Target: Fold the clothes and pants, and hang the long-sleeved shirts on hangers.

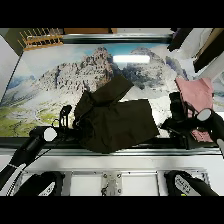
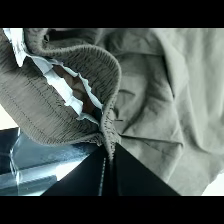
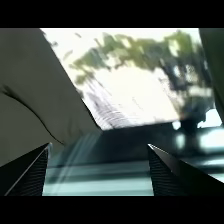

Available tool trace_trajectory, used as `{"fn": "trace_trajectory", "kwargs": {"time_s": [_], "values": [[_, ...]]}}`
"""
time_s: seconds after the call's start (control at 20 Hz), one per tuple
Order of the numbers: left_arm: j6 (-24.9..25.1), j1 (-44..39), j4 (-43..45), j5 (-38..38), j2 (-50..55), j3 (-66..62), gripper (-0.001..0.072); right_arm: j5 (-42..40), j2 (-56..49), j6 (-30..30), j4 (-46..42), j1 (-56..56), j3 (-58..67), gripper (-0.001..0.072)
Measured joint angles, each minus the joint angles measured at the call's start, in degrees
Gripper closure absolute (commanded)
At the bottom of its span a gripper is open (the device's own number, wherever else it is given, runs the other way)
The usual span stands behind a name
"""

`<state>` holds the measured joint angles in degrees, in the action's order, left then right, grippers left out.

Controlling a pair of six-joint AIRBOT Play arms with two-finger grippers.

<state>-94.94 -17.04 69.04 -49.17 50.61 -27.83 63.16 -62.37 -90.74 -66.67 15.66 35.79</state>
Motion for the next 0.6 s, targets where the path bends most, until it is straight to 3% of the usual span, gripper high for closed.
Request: {"fn": "trace_trajectory", "kwargs": {"time_s": [0.2,0.5,0.55,0.6], "values": [[-0.04,-0.09,-0.02,0.20,-0.02,0.00,0.0694,-6.88,2.36,0.09,10.05,-0.07,-10.54,0.0055],[-0.13,-0.09,-0.02,1.09,-0.02,0.02,0.0694,-21.75,2.86,1.36,19.10,-10.10,-14.58,0.0059],[-0.13,-0.09,-0.02,1.25,-0.02,0.02,0.0694,-24.44,2.84,1.40,19.93,-11.63,-14.78,0.0142],[-0.13,-0.09,-0.02,1.25,-0.02,0.02,0.0694,-27.26,2.78,1.55,20.39,-13.00,-14.88,0.0299]]}}
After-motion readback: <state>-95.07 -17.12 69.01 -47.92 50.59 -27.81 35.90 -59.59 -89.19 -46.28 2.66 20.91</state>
